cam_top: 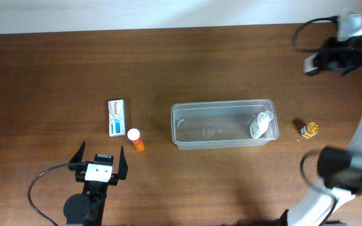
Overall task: Pack container
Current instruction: 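Carry the dark brown bottle into the container and release it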
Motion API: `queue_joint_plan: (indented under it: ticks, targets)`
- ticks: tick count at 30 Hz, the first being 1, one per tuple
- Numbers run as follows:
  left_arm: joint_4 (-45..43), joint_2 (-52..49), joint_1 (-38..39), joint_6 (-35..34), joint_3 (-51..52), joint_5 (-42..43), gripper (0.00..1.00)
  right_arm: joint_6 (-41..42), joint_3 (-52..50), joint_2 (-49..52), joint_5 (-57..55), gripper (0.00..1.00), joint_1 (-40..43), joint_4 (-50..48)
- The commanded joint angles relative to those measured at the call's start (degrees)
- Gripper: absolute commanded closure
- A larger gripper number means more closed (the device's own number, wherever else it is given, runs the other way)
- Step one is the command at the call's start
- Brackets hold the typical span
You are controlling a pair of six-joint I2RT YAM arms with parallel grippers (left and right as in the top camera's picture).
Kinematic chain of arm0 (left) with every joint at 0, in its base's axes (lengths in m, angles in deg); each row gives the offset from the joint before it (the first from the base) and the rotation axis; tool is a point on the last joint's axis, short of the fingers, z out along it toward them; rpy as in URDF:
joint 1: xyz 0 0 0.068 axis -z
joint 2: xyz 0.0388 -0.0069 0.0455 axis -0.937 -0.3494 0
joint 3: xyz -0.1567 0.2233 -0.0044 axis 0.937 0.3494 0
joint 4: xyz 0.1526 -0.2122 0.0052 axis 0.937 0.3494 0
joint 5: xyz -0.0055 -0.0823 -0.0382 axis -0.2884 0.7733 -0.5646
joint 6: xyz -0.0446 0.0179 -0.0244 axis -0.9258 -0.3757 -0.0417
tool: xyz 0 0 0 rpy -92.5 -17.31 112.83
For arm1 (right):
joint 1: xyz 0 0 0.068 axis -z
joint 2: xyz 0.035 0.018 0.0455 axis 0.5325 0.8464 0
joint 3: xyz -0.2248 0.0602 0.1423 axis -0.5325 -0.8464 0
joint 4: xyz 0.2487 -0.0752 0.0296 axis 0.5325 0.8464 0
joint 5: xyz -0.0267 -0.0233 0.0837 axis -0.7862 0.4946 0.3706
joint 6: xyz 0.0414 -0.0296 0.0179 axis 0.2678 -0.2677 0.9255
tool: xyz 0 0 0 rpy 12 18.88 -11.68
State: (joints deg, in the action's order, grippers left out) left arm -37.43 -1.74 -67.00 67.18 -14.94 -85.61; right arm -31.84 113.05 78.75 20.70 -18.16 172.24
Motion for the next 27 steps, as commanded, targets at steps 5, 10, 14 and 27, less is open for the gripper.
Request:
queue_joint_plan:
  ticks: [5, 10, 14, 27]
  targets:
    - [0.0, 0.4, -0.3, 0.1, 0.3, 0.7, 0.01, 6.6, -14.3, -9.2, -4.5, 0.72, -15.6, 0.4]
    - [0.0, 0.4, -0.3, 0.1, 0.3, 0.7, 0.01, 10.8, -24.8, -9.0, -8.7, 0.71, -23.8, -2.4]
    - [0.0, 0.4, -0.3, 0.1, 0.3, 0.7, 0.01, 14.0, -32.5, -9.0, -9.1, 0.71, -26.5, -9.2]
    - [0.0, 0.4, -0.3, 0.1, 0.3, 0.7, 0.01, 23.5, -53.2, -9.0, -9.0, 0.71, -26.8, -30.3]
